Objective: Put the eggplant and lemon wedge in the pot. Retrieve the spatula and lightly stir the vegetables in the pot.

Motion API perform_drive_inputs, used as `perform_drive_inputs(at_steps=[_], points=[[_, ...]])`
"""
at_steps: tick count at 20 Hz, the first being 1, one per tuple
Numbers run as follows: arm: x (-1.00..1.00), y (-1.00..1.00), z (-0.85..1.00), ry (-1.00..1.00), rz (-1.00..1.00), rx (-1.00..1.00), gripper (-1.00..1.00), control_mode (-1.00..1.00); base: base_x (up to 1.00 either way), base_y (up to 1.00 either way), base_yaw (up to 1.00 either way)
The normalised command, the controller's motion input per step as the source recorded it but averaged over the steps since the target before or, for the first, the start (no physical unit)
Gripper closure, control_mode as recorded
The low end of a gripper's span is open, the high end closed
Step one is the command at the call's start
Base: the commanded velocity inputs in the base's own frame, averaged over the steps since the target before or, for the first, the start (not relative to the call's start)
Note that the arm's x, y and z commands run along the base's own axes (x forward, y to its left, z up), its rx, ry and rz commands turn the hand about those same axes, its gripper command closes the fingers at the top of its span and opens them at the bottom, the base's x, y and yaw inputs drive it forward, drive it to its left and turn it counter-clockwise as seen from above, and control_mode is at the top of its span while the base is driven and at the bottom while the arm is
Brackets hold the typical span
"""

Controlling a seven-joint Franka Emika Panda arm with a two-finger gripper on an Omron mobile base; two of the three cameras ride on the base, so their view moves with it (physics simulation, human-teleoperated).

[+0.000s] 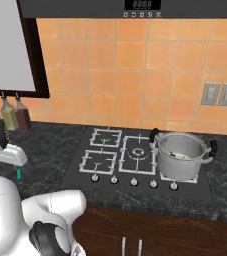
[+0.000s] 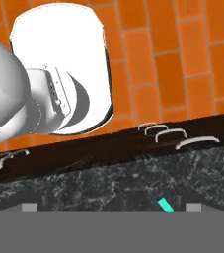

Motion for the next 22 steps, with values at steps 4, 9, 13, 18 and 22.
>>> perform_drive_inputs(at_steps=[4,9,13,18,22], points=[[-0.01,0.36,-0.42,0.00,0.52,0.00,-1.00,-1.00,0.00,0.00,0.00],[0.34,0.32,-0.45,0.00,0.38,-0.02,-1.00,-1.00,0.00,0.00,0.00],[0.33,0.32,-0.53,0.00,0.30,-0.06,-1.00,-1.00,0.00,0.00,0.00],[0.35,0.30,-0.39,0.00,0.17,-0.03,-1.00,-1.00,0.00,0.00,0.00],[0.52,0.15,-0.18,0.05,0.00,0.00,-1.00,-1.00,0.00,0.00,0.00]])
